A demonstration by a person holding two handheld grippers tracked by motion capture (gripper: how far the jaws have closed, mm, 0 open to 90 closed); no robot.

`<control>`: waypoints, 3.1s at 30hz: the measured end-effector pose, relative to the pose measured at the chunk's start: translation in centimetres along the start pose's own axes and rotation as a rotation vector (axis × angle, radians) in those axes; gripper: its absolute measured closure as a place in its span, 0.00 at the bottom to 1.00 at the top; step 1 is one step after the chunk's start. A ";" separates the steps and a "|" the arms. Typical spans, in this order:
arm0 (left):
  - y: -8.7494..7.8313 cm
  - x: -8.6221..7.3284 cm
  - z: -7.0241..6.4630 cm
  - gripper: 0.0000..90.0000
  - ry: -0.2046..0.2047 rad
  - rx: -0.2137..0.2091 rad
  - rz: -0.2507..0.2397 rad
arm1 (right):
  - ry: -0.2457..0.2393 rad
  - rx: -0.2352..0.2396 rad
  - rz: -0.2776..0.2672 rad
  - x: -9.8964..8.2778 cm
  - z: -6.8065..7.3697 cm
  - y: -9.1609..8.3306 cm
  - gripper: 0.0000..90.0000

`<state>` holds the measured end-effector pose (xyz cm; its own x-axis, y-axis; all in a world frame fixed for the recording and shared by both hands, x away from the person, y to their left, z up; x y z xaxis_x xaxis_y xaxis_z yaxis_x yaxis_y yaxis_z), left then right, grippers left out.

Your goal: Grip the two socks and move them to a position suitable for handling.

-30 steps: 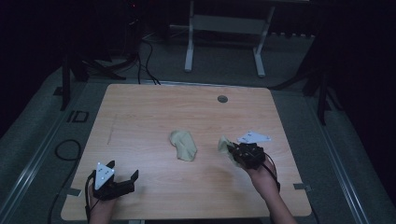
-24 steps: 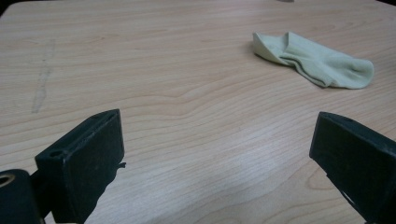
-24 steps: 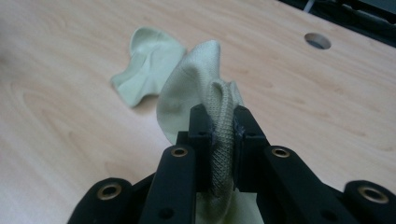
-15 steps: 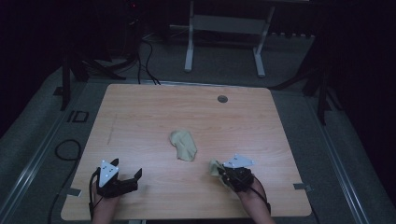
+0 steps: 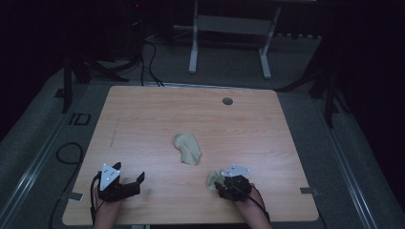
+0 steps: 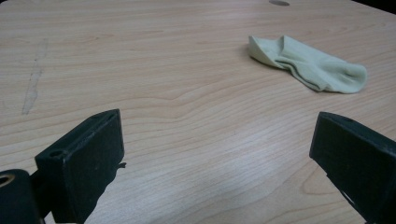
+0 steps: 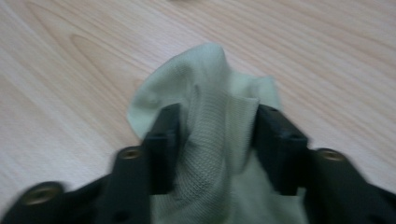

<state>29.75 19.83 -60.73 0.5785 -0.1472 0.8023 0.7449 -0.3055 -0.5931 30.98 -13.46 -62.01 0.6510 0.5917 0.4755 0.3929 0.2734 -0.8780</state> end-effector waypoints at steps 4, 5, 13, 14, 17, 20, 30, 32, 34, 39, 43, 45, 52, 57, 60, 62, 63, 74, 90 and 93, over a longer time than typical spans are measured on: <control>0.0 0.0 -0.2 0.03 0.009 -0.002 -0.003 | 0.002 0.005 0.008 0.1 0.6 0.2 0.44; 0.0 0.1 -0.3 0.03 0.011 0.000 -0.004 | 0.006 0.002 0.003 0.2 0.7 0.3 0.40; -0.2 0.4 -1.2 0.03 0.050 0.001 -0.011 | 0.046 -0.002 -0.002 0.7 1.1 0.6 0.33; -0.3 0.6 -1.7 0.03 0.057 -0.007 -0.025 | 0.042 -0.007 -0.001 0.7 1.2 0.7 0.33; -0.5 1.1 -2.8 0.04 0.053 -0.049 -0.042 | 0.054 0.017 -0.004 1.2 1.4 0.8 0.30; -0.5 1.1 -4.9 0.04 0.018 -0.152 0.046 | 0.047 0.034 -0.032 1.7 1.6 -0.3 0.29; 0.1 1.9 -14.9 0.23 0.345 -0.366 0.090 | -0.044 0.059 -0.045 0.5 2.0 -3.4 0.52; 0.6 1.7 -16.2 0.44 0.399 -0.354 0.107 | -0.065 0.062 -0.032 -0.1 2.1 -3.4 0.61; 0.8 1.8 -16.8 0.57 0.415 -0.370 0.114 | -0.076 0.062 -0.027 -0.3 2.2 -3.3 0.62; 2.2 2.3 -19.3 0.86 0.459 -0.422 0.150 | -0.108 0.071 -0.014 -1.0 2.5 -2.9 0.65; 3.3 2.4 -20.3 0.92 0.499 -0.427 0.178 | -0.120 0.091 0.007 -1.5 3.1 -2.5 0.65; 4.9 2.3 -21.0 0.92 0.551 -0.378 0.195 | -0.121 0.093 0.021 -1.7 3.1 -2.2 0.67; 7.4 1.4 -21.1 0.98 0.591 -0.325 0.300 | -0.148 0.083 0.055 -2.2 3.1 -1.5 0.76; 7.7 1.8 -20.9 0.99 0.558 -0.328 0.319 | -0.175 0.067 0.048 -2.4 3.5 -1.6 0.90; 7.8 1.8 -20.8 0.99 0.558 -0.341 0.313 | -0.178 0.090 0.053 -2.5 3.9 -1.6 0.96; 7.9 1.8 -20.7 0.99 0.550 -0.354 0.313 | -0.178 0.109 0.044 -2.5 4.1 -1.8 0.98; 7.9 1.8 -20.7 0.99 0.550 -0.354 0.313 | -0.178 0.109 0.044 -2.5 4.1 -1.8 0.98; 7.8 1.7 -20.7 0.99 0.565 -0.351 0.312 | -0.116 0.100 -0.076 -1.4 2.1 -6.2 0.98; 7.8 1.7 -20.7 0.99 0.570 -0.344 0.319 | 0.102 0.042 -0.070 -5.7 -5.1 -7.5 0.98; 7.8 1.7 -20.7 0.99 0.570 -0.346 0.321 | 0.139 0.030 -0.055 -6.5 -6.3 -6.9 0.98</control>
<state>29.63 -2.28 -62.55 0.4178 -0.7159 0.5595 0.3667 -0.4305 -0.8247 28.10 -23.99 -58.67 0.7132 0.4653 0.5243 0.4122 0.3266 -0.8505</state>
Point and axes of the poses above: each handheld gripper's, and its own axes: y roughly forward along the jaws, x roughly out of its top, z roughly to its left, the point moved 8 cm from there along y, roughly forward along the jaws, and after that the axes turned 13 degrees about z, right-handed, at the moved point
